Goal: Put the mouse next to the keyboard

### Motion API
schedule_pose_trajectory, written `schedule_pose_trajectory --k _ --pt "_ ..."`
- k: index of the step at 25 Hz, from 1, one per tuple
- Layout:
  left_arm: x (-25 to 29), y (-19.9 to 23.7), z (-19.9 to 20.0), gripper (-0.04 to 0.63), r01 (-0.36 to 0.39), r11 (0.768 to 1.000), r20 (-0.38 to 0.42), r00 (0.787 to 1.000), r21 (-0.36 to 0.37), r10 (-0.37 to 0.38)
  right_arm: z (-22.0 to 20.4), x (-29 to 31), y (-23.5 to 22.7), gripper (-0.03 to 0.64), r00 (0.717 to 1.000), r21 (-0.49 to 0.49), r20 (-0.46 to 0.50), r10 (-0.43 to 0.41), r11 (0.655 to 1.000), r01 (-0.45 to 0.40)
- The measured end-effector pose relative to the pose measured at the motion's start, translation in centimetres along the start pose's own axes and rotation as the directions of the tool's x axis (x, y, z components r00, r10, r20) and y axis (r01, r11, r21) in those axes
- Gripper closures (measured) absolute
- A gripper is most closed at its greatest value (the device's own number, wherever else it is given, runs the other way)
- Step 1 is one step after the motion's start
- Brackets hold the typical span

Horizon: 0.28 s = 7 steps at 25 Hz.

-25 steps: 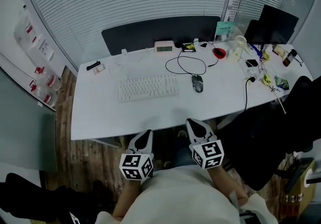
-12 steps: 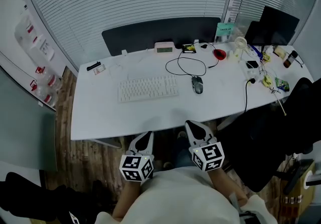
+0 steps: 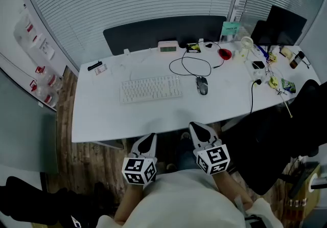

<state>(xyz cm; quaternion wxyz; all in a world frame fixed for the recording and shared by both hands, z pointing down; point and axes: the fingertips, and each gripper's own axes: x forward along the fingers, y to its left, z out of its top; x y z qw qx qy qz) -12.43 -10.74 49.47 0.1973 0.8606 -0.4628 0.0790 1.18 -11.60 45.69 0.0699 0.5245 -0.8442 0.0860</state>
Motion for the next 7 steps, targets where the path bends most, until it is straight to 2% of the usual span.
schedule_pose_trajectory --k 7 --pt "0.24 0.65 -0.14 0.586 -0.003 1.000 -0.002 1.000 -0.012 0.003 -0.16 0.41 0.12 0.615 1.000 0.001 -0.003 0.008 1.000 -0.008"
